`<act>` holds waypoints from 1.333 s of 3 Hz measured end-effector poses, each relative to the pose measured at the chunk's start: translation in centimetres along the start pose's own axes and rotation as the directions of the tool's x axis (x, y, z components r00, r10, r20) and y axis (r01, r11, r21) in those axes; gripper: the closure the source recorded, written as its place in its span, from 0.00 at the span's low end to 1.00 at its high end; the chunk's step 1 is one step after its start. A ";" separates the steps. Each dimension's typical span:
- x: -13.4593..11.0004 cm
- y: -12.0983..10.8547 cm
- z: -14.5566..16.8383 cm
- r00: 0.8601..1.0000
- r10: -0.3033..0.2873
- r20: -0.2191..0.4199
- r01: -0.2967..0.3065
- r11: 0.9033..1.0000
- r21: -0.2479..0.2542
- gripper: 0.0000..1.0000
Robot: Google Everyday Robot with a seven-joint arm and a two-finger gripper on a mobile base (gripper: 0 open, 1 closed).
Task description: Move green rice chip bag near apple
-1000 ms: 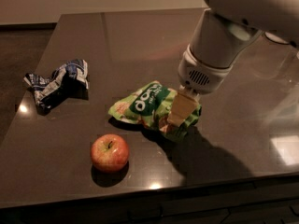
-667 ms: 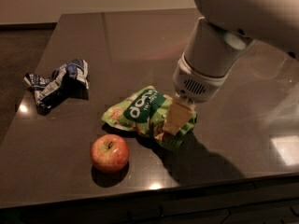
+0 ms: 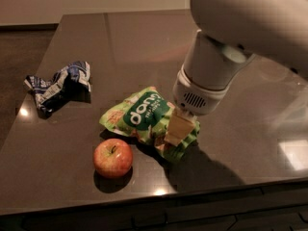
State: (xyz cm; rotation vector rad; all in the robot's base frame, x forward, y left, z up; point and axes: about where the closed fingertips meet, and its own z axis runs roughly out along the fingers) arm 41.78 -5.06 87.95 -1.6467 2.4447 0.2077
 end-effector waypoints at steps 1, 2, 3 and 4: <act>-0.3 0.5 0.1 1.000 -0.009 0.008 0.009 1.000 -0.015 0.36; -0.4 0.6 0.1 1.000 -0.011 0.009 0.011 1.000 -0.013 0.13; -0.5 0.6 0.1 1.000 -0.013 0.010 0.013 1.000 -0.012 0.00; -0.5 0.6 0.1 1.000 -0.013 0.010 0.013 1.000 -0.012 0.00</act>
Offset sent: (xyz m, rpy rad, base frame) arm -0.0029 0.0040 -0.0002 0.0098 0.0068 0.0100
